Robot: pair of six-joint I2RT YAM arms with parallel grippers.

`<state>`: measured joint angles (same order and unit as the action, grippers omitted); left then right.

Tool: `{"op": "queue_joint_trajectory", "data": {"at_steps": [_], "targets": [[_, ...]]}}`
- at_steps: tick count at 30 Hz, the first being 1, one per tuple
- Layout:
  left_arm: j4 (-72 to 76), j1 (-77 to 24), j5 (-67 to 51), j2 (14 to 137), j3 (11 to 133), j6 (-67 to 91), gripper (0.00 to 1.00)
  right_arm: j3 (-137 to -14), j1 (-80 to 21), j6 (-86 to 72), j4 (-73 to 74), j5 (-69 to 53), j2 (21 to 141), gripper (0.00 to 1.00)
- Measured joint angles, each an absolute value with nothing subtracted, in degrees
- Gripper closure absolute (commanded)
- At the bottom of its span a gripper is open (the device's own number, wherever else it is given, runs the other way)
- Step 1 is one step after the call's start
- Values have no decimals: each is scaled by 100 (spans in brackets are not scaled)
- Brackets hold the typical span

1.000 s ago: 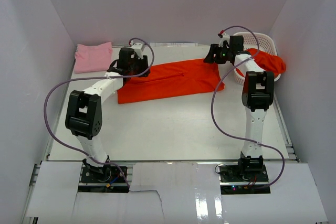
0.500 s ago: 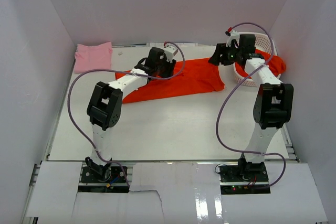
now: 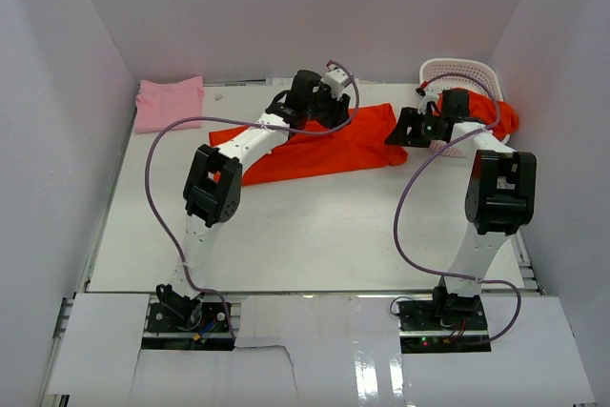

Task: Fold and stack the t-shirts

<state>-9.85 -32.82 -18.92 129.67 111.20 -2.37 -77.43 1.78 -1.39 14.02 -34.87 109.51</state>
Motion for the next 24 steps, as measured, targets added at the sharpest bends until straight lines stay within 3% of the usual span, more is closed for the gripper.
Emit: {"op": "queue_joint_trajectory", "data": {"at_steps": [8,20,24], "targets": [[-845,-3319,-2912,13592,11764,193,44,-7404,176,-154,1299,-3760,10951,32],[-738,-3317,-3194,14508,11826,530,44,-7133,183,-185,1194,-3900,10956,34],[-705,-3319,-3157,14606,11858,550,44,-7091,187,-200,1188,-3885,10960,41]]}}
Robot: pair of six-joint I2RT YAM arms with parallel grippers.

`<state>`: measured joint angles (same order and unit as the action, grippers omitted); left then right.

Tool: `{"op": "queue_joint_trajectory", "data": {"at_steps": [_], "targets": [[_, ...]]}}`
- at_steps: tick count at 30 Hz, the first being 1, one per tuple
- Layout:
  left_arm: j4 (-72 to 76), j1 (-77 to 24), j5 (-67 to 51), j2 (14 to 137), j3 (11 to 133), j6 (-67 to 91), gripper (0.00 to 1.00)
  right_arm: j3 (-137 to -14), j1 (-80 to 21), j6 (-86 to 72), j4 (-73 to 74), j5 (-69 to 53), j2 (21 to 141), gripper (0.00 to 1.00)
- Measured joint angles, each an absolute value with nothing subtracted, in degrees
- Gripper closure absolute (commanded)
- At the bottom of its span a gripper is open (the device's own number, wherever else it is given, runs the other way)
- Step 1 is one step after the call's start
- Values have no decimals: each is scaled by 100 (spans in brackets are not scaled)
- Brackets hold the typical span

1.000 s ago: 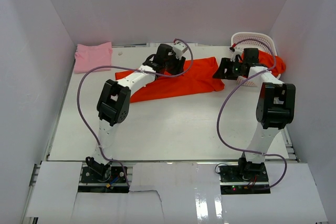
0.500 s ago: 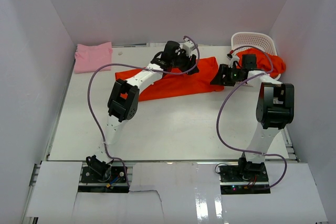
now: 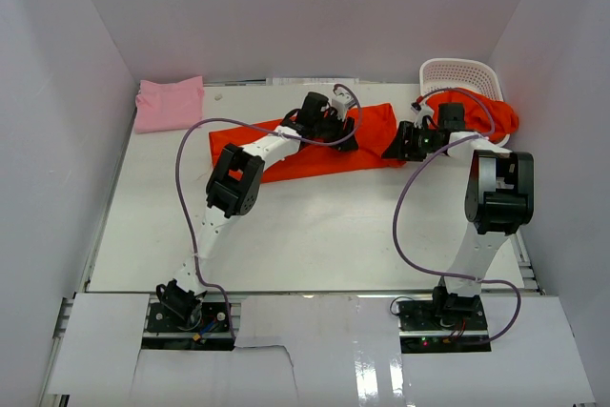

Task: Fold and stack the t-shirts

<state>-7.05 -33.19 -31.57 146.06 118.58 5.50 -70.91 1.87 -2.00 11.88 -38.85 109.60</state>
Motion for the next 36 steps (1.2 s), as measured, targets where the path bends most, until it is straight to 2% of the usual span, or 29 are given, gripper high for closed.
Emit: {"op": "queue_joint_trajectory", "data": {"at_steps": [2,8,10,11,19,20,36], "targets": [[-692,-3319,-3103,14608,11858,552,44,-7072,187,-196,1192,-3872,10960,53],[-600,-3319,-2928,14608,11865,539,44,-7070,204,-196,1236,-3739,11102,59],[-572,-3319,-2893,14608,11861,526,44,-7070,222,-178,1297,-3632,11142,64],[-554,-3319,-2882,14608,11854,513,44,-7070,231,-165,1323,-3586,11157,69],[-445,-3319,-2842,14604,11701,386,44,-7214,349,-117,1518,-3391,11410,85],[-427,-3319,-2842,14602,11690,375,44,-7266,377,-119,1555,-3382,11443,91],[-99,-3352,-2847,14486,11356,237,44,-9074,663,-274,2252,-3446,12092,90]]}}
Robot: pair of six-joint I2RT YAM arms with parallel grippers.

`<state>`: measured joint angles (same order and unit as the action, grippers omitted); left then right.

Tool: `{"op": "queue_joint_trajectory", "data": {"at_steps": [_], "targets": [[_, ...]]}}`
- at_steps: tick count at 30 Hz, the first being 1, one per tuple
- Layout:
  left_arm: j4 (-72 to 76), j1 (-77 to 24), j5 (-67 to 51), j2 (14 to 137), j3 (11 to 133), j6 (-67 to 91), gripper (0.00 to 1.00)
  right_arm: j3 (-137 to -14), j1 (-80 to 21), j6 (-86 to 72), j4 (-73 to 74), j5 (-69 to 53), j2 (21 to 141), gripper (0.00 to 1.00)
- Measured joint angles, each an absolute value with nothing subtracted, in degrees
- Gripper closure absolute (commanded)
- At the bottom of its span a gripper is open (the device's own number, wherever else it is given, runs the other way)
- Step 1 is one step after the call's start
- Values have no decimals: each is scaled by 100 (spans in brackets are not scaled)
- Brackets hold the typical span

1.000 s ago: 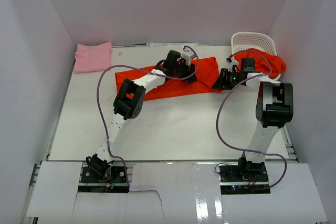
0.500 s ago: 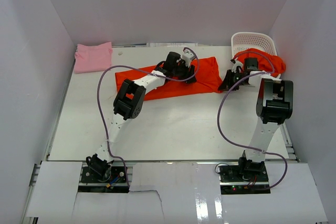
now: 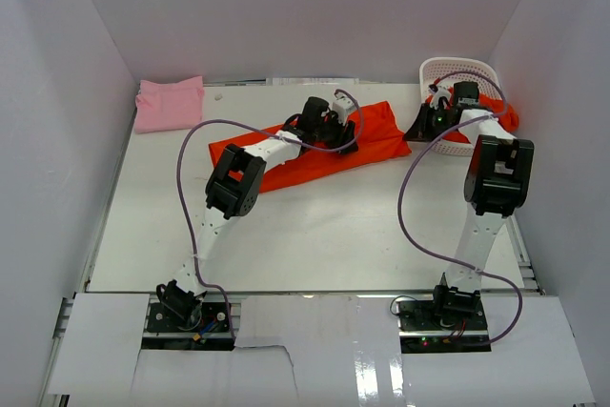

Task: Fold and stack the t-shirts

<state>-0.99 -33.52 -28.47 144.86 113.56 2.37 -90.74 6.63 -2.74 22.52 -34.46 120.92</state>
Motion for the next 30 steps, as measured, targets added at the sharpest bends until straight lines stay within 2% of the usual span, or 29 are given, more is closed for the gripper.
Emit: {"op": "queue_joint_trajectory", "data": {"at_steps": [14,16,17,18,22,30], "targets": [[-126,-3369,-2849,14444,11308,233,44,-9697,744,-228,3684,-2945,12438,88],[-141,-3376,-2849,14435,11308,233,44,-9797,764,-204,3852,-2906,12470,82],[-150,-3376,-2847,14433,11306,231,44,-9841,766,-191,3918,-2869,12479,72],[-156,-3376,-2845,14427,11301,231,44,-9870,773,-174,3966,-2851,12479,69],[-237,-3376,-2836,14387,11288,233,43,-9946,777,-119,4025,-2792,12446,61],[-414,-3365,-2792,14291,11284,242,43,-10003,757,-108,3839,-2534,12254,59]]}}
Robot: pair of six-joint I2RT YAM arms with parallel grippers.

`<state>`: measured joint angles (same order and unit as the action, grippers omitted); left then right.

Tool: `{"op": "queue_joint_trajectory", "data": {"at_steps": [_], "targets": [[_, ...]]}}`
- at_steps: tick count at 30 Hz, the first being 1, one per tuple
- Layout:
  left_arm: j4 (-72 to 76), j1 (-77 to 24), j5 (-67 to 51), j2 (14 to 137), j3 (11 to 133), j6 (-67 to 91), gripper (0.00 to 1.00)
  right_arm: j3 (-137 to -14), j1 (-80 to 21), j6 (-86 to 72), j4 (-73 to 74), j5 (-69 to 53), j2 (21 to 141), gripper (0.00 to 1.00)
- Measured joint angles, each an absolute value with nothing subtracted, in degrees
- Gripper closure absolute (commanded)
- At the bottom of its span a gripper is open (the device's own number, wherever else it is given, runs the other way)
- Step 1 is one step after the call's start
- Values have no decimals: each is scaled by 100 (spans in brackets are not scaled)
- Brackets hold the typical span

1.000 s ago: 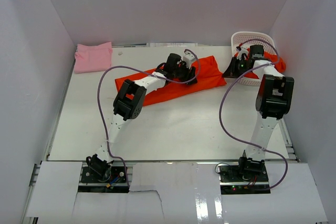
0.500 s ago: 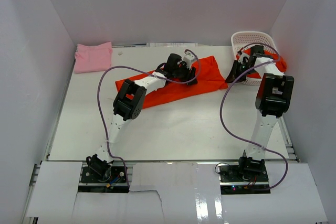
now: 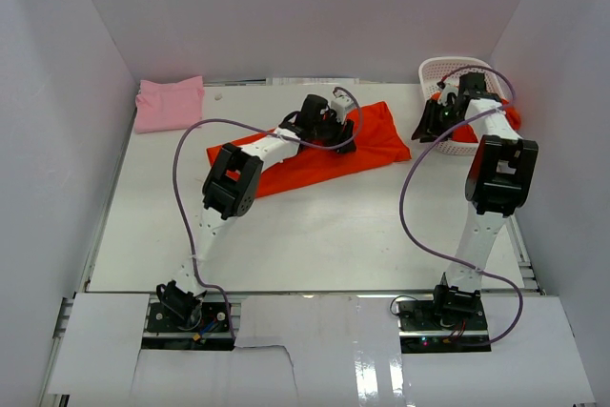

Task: Fold and stack the t-shirts

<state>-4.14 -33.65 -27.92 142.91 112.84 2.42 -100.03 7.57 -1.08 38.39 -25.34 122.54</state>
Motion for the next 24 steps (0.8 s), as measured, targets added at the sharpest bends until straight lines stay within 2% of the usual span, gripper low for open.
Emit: {"op": "queue_joint_trajectory", "data": {"at_steps": [10,15,20,24], "targets": [[-670,-3365,-2733,13607,11266,454,39,-10285,56,-110,3579,-2593,12064,60],[-950,-3345,-2193,12785,11026,397,36,-9776,-556,-202,3234,-2727,11764,60],[-825,-3092,-1907,11913,9948,377,36,-9360,-657,-401,2982,-2864,11734,61],[-808,-2248,-1999,11723,9146,506,37,-9356,-569,-517,2871,-2864,11856,61]]}}
